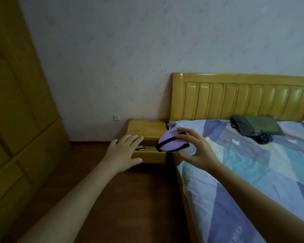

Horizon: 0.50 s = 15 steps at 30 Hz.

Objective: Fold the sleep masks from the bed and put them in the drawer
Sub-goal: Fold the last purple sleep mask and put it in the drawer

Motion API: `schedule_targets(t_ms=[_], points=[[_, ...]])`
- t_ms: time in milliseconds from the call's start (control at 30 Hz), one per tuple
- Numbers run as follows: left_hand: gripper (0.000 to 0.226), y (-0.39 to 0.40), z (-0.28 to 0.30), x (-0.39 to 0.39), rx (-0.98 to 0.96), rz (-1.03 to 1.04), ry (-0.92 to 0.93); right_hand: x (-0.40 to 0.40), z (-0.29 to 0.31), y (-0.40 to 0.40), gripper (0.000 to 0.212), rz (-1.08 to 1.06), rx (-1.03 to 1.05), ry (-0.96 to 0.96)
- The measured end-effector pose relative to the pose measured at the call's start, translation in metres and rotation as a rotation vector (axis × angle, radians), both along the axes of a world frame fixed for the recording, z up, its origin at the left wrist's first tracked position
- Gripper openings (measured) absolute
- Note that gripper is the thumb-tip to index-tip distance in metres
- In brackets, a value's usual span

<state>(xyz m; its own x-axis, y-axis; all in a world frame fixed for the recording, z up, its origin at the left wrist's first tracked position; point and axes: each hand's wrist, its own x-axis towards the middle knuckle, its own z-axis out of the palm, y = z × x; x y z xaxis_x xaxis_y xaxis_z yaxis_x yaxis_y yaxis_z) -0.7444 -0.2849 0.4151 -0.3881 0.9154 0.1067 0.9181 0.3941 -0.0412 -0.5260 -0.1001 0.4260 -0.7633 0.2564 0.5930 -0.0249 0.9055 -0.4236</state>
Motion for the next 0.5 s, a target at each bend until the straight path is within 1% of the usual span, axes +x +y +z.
schedule_targets(t_ms=[100, 233, 500], points=[[0.081, 0.047, -0.015, -0.045, -0.027, 0.013, -0.031, -0.052, -0.013, 0.05, 0.05, 0.011, -0.019, -0.039], [0.081, 0.106, -0.044, -0.114, -0.059, 0.047, -0.046, -0.125, -0.047, 0.112, 0.049, 0.06, -0.049, -0.115], [0.08, 0.253, -0.136, -0.255, -0.154, 0.056, -0.154, -0.269, -0.141, 0.244, 0.049, 0.025, -0.166, -0.228]])
